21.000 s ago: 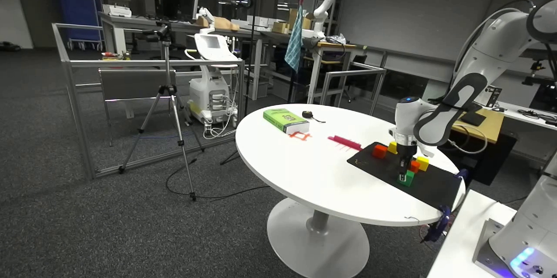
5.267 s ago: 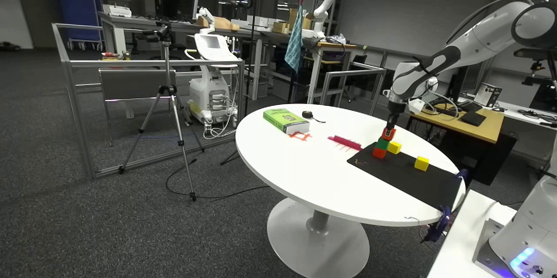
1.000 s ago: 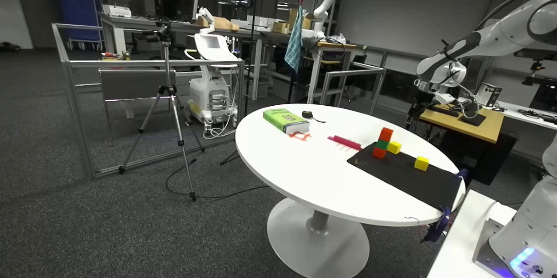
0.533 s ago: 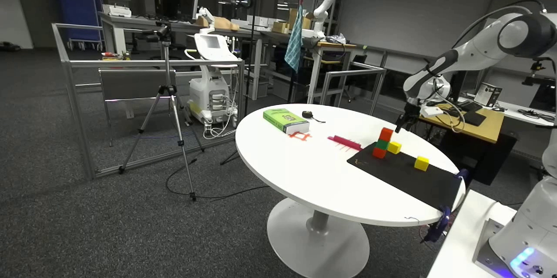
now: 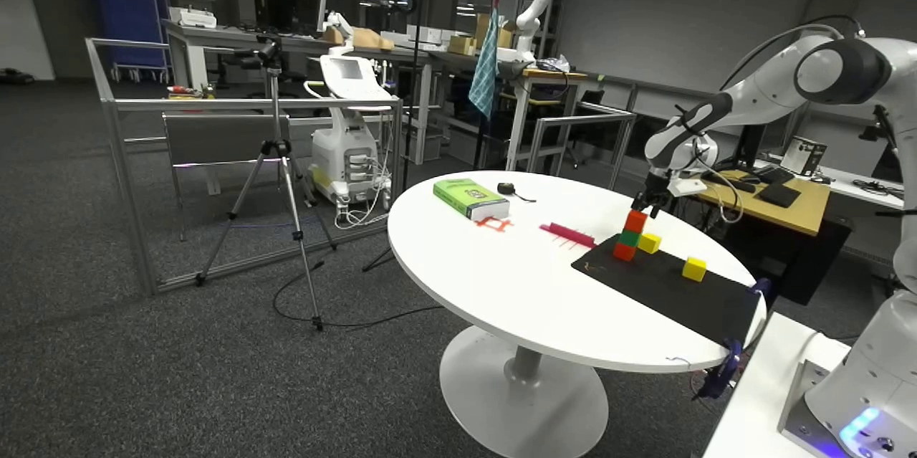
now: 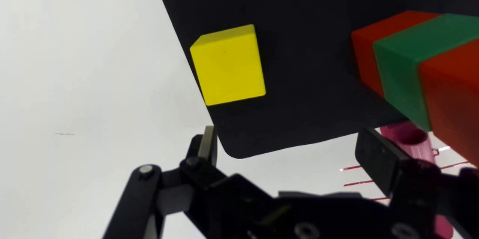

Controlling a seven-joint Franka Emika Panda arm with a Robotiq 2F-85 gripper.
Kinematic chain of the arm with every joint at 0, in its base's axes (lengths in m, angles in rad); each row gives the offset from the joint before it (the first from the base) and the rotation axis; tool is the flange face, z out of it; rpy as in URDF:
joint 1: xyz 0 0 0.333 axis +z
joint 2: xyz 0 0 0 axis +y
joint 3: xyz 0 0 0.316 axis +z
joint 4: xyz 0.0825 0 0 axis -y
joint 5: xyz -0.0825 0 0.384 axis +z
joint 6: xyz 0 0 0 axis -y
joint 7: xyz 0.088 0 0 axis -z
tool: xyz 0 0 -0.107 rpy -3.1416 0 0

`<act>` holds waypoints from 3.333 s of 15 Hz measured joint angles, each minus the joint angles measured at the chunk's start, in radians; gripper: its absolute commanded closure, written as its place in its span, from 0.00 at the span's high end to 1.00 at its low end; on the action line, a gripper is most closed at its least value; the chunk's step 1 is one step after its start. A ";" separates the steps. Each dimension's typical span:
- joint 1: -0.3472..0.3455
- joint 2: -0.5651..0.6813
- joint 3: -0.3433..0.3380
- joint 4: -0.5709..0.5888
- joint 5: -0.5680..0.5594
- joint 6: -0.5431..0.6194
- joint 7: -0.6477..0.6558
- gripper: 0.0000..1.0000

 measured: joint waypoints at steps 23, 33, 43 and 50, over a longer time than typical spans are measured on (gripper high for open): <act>-0.083 0.090 0.034 0.099 -0.084 -0.144 -0.126 1.00; -0.086 0.093 0.040 0.095 -0.074 -0.099 -0.146 1.00; -0.086 0.129 0.042 0.090 -0.078 -0.063 -0.146 1.00; -0.086 0.139 0.040 0.090 -0.093 -0.059 -0.146 0.51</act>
